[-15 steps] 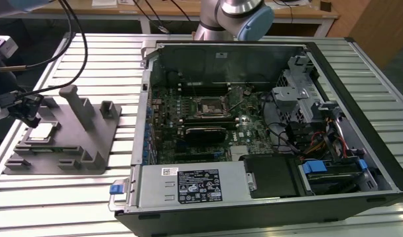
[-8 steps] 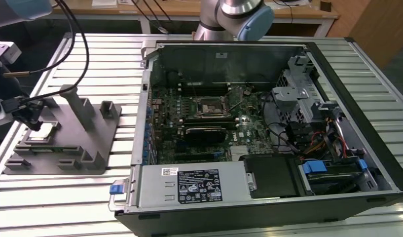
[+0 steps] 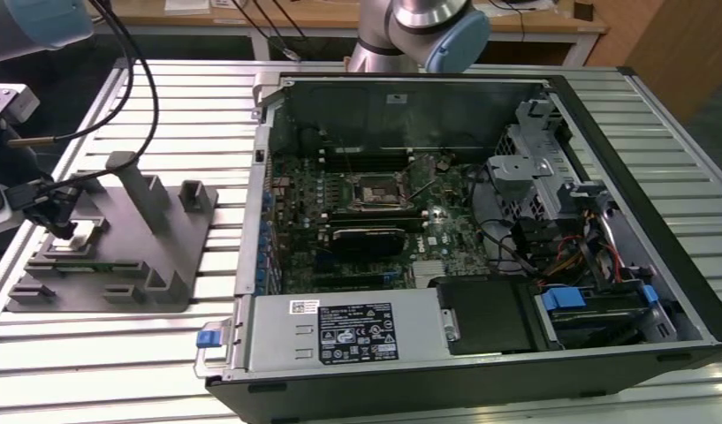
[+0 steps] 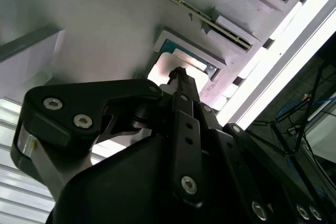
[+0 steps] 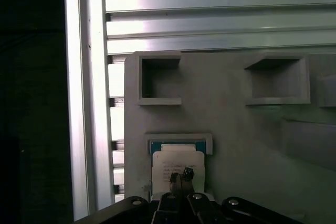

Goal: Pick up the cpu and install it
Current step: 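Pick up the cpu and move it towards the insertion slot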

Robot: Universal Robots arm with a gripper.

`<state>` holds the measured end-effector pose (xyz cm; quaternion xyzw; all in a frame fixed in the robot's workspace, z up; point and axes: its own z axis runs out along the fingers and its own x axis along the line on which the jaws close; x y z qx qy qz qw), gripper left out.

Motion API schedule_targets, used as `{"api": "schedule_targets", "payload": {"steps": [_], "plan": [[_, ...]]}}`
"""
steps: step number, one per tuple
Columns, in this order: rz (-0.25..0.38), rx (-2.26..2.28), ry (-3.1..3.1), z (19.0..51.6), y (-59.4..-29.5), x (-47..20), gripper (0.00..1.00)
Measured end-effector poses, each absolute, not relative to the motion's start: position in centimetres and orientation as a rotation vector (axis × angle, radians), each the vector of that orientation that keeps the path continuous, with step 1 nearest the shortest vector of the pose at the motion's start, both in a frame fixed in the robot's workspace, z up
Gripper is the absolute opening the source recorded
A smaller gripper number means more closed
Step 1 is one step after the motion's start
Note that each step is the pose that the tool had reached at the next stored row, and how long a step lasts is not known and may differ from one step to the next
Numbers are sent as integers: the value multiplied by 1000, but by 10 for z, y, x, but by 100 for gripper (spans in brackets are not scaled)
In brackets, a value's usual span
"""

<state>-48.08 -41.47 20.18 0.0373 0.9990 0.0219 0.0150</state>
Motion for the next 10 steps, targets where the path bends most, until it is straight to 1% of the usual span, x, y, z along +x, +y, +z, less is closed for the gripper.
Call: {"api": "schedule_targets", "payload": {"steps": [10], "plan": [[73,113,3109,196,-412,-481,11]]}}
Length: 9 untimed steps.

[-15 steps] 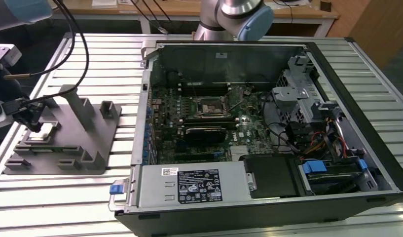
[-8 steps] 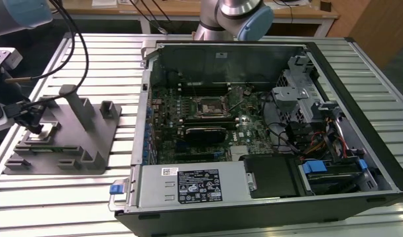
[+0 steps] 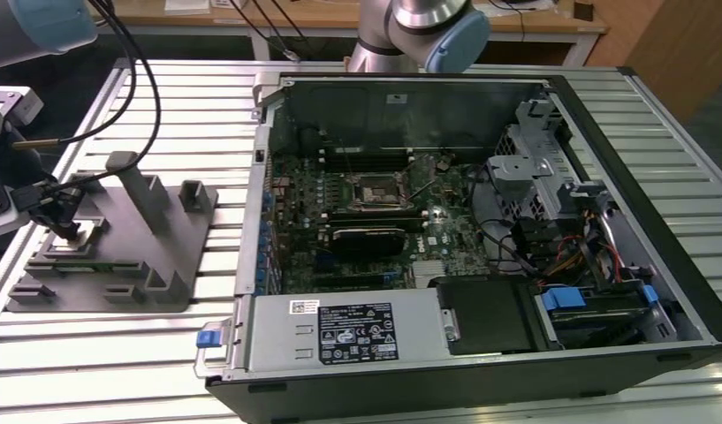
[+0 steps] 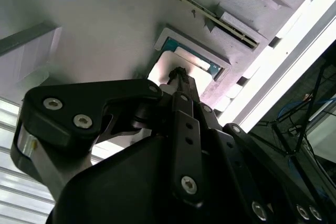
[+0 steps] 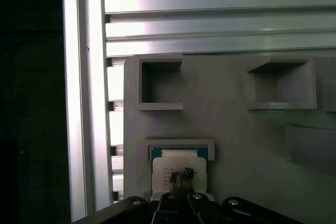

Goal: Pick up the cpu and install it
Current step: 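Pick up the cpu and move it towards the insertion slot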

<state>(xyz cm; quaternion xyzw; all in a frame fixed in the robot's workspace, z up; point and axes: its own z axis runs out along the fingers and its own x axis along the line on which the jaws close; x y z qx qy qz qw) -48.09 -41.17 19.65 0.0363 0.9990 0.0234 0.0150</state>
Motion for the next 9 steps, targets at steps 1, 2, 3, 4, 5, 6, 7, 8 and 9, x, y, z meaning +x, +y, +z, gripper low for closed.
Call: {"api": "schedule_targets", "payload": {"steps": [1,2,3,4,5,6,7,8,9], "plan": [[73,113,3109,197,-412,-481,11],[73,113,3109,196,-411,-481,11],[73,113,3109,196,-411,-481,11],[73,109,3109,196,-411,-481,11],[73,100,3110,196,-411,-481,11],[73,94,3110,196,-411,-481,11],[73,93,3110,196,-411,-481,11],[73,93,3110,196,-411,-481,11],[73,93,3110,196,-411,-481,11]]}}
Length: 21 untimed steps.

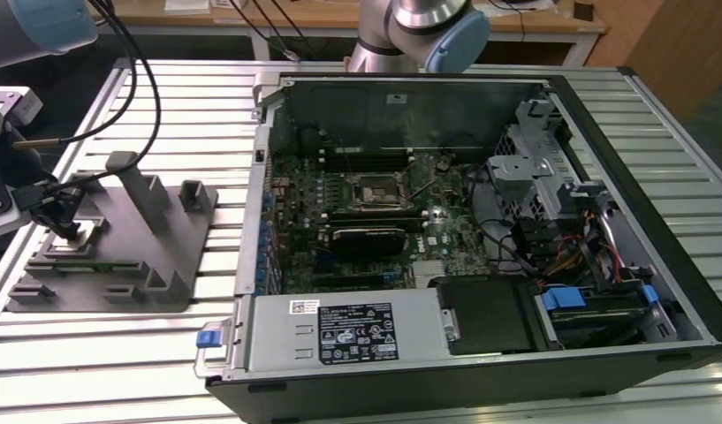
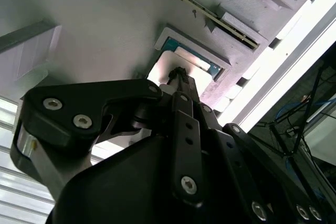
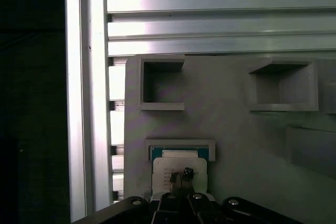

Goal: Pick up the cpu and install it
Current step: 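Pick up the cpu and move it towards the insertion slot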

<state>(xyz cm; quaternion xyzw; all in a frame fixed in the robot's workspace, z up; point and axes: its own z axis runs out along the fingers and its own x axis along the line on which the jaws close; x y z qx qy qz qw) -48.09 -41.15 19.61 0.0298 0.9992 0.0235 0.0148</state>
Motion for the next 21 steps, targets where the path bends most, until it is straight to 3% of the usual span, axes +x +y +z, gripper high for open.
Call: {"api": "schedule_targets", "payload": {"steps": [5,7,8,10,11,13,16,17,21], "plan": [[73,92,3110,196,-411,-481,11],[73,92,3110,196,-411,-481,24],[73,92,3110,196,-411,-481,24],[73,92,3110,196,-411,-481,35],[73,92,3110,196,-411,-481,35],[73,92,3110,196,-411,-481,47],[73,92,3110,196,-411,-481,53],[73,92,3110,196,-411,-481,59],[73,91,3110,193,-411,-481,59]]}}
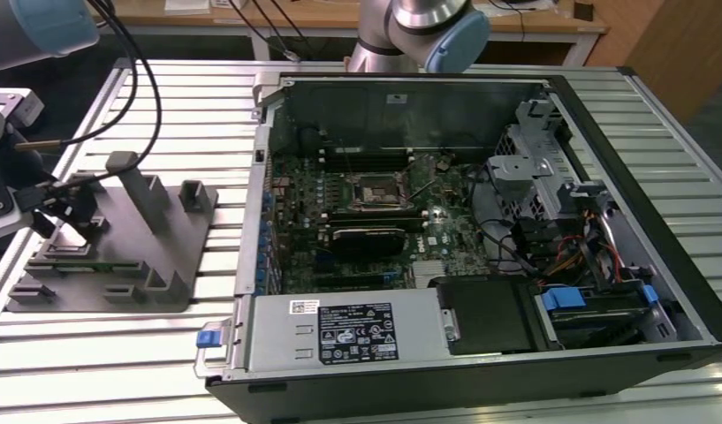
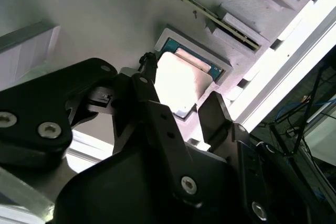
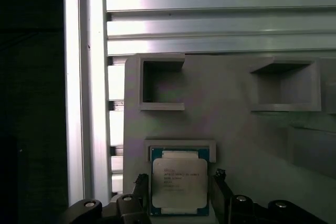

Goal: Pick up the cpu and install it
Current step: 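Pick up the cpu and move it towards the insertion slot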

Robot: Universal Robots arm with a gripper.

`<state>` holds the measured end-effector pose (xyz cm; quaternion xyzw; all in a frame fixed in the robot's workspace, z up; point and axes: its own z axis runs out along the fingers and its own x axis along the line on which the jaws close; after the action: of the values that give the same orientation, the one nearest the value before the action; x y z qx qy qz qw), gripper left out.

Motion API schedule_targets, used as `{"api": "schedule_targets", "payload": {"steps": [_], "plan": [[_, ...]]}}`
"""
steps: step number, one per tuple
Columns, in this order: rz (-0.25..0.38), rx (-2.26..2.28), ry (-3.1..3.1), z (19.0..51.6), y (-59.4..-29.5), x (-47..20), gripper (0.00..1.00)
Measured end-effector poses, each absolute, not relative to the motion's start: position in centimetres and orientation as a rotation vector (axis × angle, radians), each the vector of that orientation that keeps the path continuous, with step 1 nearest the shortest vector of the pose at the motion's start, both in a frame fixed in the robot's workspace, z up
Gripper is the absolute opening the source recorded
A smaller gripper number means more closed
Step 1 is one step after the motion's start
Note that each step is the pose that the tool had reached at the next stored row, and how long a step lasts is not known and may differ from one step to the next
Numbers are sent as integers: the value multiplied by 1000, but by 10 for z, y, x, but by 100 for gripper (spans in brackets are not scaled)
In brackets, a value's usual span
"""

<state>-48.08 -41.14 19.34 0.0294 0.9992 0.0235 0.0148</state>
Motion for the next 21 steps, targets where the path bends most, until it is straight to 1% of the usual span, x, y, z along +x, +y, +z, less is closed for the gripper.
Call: {"api": "schedule_targets", "payload": {"steps": [21], "plan": [[73,91,3110,186,-409,-482,59]]}}
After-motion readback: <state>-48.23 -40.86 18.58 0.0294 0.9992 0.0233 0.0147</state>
